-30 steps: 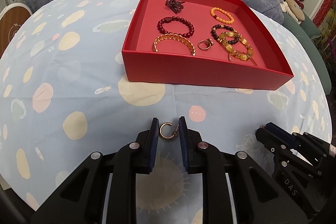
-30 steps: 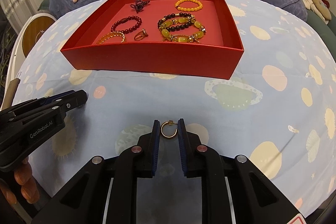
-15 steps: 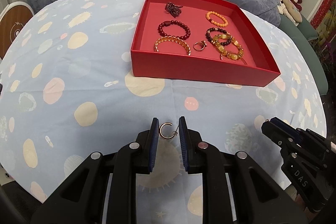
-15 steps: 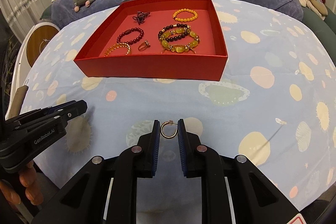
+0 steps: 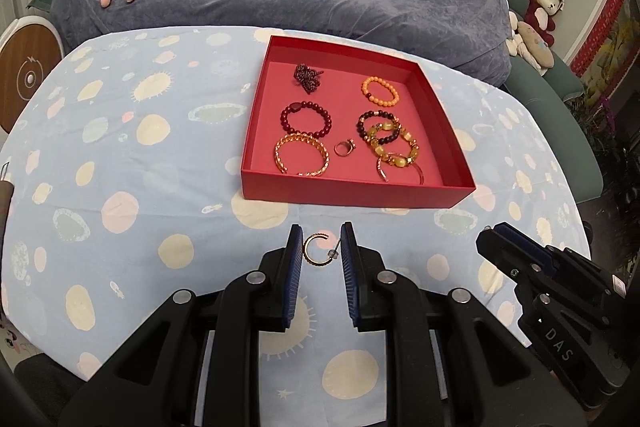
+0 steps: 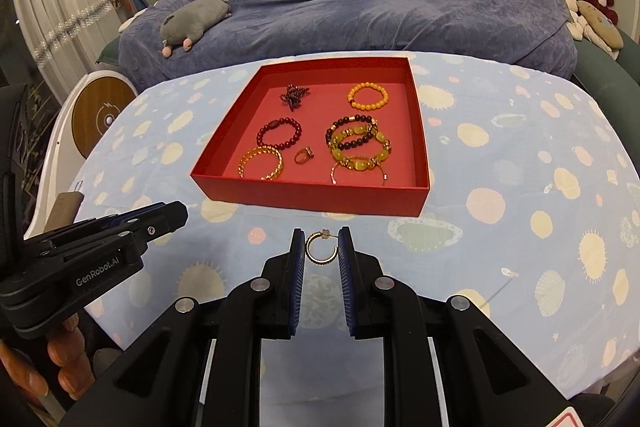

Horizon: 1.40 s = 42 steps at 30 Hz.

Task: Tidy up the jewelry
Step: 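Carry both earrings into the red box and open both tools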

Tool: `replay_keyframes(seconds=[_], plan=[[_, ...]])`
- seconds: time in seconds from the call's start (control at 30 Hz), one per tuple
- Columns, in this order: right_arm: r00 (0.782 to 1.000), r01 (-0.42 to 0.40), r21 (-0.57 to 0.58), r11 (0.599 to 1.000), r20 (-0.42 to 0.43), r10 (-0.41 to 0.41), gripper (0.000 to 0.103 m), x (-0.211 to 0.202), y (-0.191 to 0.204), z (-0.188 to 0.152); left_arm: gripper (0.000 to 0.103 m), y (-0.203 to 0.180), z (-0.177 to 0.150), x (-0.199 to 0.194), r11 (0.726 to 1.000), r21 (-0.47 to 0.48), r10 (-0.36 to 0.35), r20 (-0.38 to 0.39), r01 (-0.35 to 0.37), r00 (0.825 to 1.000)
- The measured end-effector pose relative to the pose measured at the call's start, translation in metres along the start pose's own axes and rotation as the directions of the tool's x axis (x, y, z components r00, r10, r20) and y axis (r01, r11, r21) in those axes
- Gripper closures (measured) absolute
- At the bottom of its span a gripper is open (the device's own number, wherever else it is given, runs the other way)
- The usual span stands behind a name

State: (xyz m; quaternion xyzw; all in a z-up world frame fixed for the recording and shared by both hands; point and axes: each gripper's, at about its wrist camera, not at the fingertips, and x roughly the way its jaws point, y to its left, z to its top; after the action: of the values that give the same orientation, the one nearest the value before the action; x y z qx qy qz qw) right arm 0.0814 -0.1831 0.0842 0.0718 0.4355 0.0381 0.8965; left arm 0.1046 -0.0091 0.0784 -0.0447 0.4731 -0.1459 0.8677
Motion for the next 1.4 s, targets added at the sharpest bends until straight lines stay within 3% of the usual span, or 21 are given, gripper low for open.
replay_keyframes(seconds=[0.23, 0.47, 0.97, 1.4], plan=[[0.999, -0.011, -0.004, 1.0, 0.04, 0.011, 0.087, -0.002, -0.001, 0.025, 0.084, -0.006, 0.022, -0.008, 1.0, 0.018, -0.021, 0.043, 0.021, 0.999], [0.999, -0.017, 0.003, 1.0, 0.048, 0.017, 0.087, 0.019, -0.009, 0.056, 0.084, -0.01, 0.05, 0.009, 0.999, 0.04, -0.016, 0.054, 0.014, 0.998], [1.0, -0.02, 0.038, 0.999, 0.007, 0.02, 0.087, 0.099, -0.031, 0.118, 0.084, -0.019, 0.117, 0.085, 0.994, 0.105, 0.037, 0.043, -0.041, 0.998], [0.999, 0.007, 0.031, 0.999, -0.046, -0.005, 0.086, 0.163, -0.041, 0.137, 0.084, -0.013, 0.14, 0.153, 0.988, 0.118, 0.099, -0.012, -0.097, 0.995]])
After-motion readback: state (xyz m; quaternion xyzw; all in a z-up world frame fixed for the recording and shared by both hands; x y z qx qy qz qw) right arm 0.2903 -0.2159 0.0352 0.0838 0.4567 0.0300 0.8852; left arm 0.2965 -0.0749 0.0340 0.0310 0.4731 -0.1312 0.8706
